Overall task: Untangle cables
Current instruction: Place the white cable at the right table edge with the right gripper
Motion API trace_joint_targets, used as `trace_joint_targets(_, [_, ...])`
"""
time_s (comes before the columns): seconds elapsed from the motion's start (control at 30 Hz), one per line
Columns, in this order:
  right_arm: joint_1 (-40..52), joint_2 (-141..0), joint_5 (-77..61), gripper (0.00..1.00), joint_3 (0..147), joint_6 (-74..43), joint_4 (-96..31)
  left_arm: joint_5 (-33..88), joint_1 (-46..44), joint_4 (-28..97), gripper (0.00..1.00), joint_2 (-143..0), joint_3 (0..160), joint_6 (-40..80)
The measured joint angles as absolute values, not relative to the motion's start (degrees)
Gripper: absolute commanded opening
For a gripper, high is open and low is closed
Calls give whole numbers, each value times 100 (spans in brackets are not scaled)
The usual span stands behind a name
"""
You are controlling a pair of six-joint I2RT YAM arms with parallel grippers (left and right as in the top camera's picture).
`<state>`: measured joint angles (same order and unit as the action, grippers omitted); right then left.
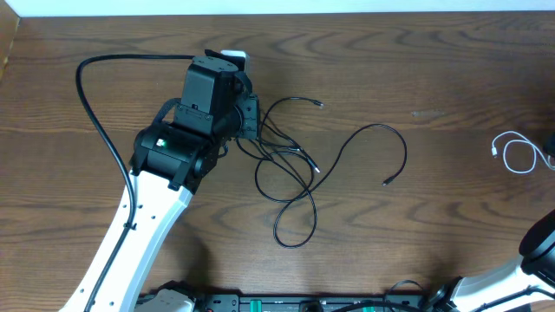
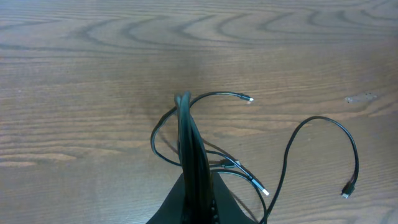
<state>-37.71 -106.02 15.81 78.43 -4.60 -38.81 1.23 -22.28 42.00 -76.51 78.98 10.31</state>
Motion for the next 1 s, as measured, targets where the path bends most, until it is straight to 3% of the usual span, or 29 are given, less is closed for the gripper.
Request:
trace_joint_targets(0.7, [-3948,-10602,904,1,7822,-504,-3944,126,-2228,4073,8,-7651,7898,1033])
trace_joint_targets(1.0, [-3951,-10602,539,6,7677,-526,-3938,139,-2228,3830,7,-7682,7898,1031])
